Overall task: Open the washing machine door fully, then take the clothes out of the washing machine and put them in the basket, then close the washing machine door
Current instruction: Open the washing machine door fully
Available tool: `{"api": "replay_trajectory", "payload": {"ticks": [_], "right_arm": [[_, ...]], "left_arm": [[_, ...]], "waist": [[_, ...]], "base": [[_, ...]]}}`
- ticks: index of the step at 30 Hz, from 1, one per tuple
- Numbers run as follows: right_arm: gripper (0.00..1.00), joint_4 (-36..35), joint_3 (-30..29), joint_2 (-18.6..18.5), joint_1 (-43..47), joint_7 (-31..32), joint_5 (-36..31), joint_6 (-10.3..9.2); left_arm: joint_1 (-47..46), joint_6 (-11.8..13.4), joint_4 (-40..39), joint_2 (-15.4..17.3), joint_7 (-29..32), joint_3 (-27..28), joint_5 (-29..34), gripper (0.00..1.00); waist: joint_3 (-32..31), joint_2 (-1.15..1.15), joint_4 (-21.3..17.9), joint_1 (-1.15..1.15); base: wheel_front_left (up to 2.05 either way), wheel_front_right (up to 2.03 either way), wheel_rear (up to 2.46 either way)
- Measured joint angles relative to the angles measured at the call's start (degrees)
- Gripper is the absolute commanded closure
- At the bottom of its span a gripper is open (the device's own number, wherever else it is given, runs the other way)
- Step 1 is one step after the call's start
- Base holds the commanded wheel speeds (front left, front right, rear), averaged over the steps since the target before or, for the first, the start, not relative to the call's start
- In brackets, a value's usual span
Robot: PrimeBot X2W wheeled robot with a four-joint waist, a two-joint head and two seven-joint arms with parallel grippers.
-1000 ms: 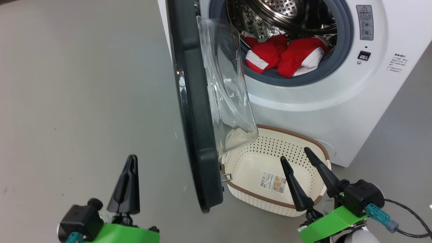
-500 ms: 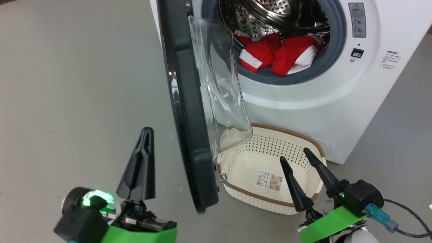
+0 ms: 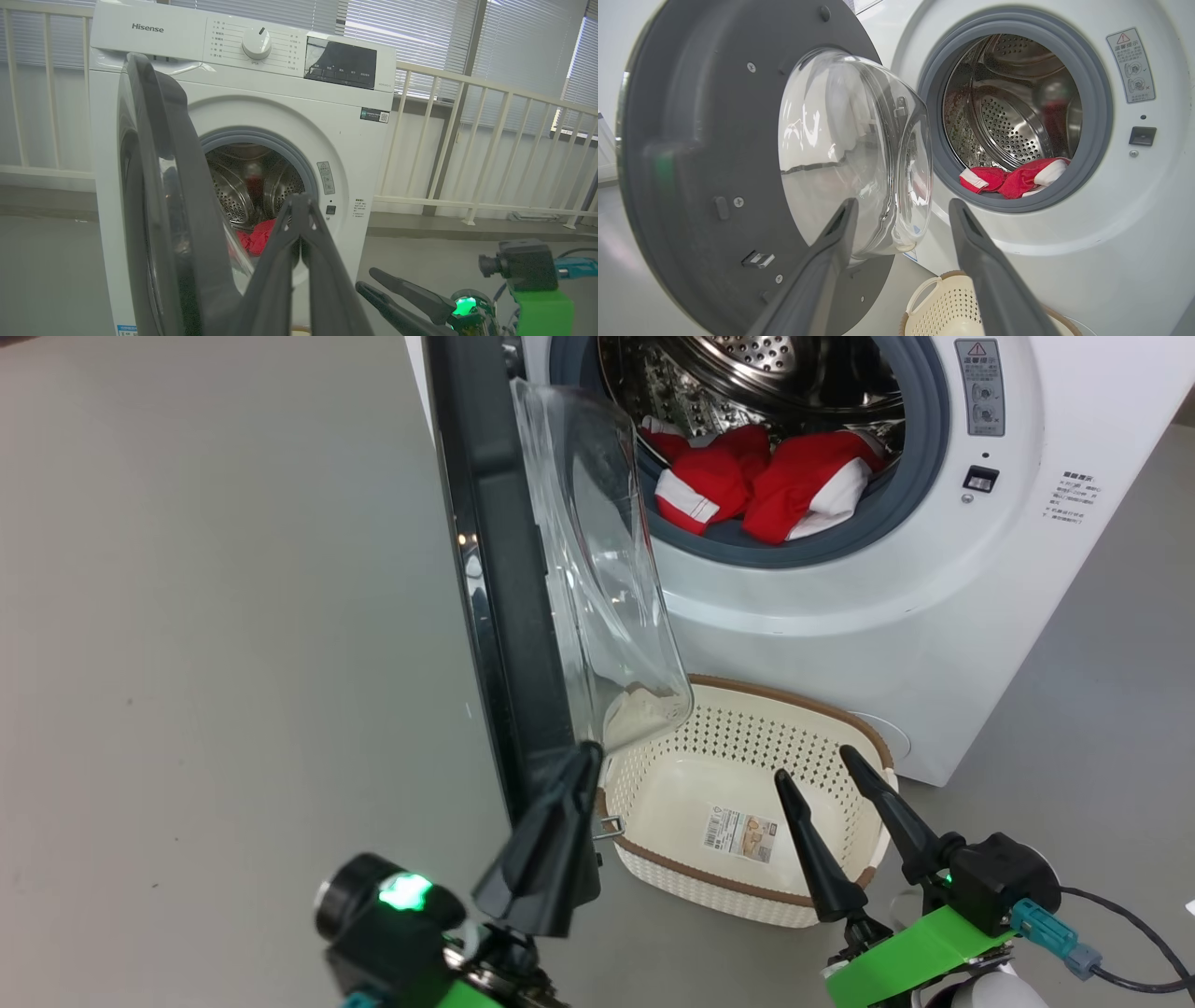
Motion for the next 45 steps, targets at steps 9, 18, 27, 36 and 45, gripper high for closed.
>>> {"api": "replay_trajectory", "payload": {"ticks": [9,18,27,36,45], "right_arm": [[0.00,0.18,0.16,0.01,-0.01,0.00,0.43,0.00],[0.00,0.56,0.44,0.01,-0.01,0.00,0.68,0.00],[0.00,0.67,0.60,0.01,0.00,0.00,0.87,0.00],[0.00,0.70,0.79,0.02,0.02,0.00,0.87,0.00],[0.00,0.86,0.79,0.01,0.03,0.00,0.83,0.00]], "left_arm": [[-0.41,0.00,8.93,0.15,2.12,-3.90,-2.00,1.00],[-2.90,1.68,15.81,0.13,0.40,-4.33,-2.91,1.00],[-3.70,2.78,19.18,0.11,-0.96,-3.66,-3.57,1.00],[-3.42,3.66,19.30,0.21,-1.58,-2.92,-4.55,1.00],[-1.98,6.79,17.91,1.56,-1.83,0.79,-5.87,1.00]], "waist": [[0.26,0.00,-0.41,0.00],[0.10,0.00,-0.92,0.00],[-0.29,0.00,-0.53,0.00],[-0.27,0.00,1.36,0.00],[0.49,0.00,3.40,0.00]], "base": [[0.00,0.00,0.00],[0.00,0.00,0.00],[0.00,0.00,0.00],[0.00,0.00,0.00],[0.00,0.00,0.00]]}}
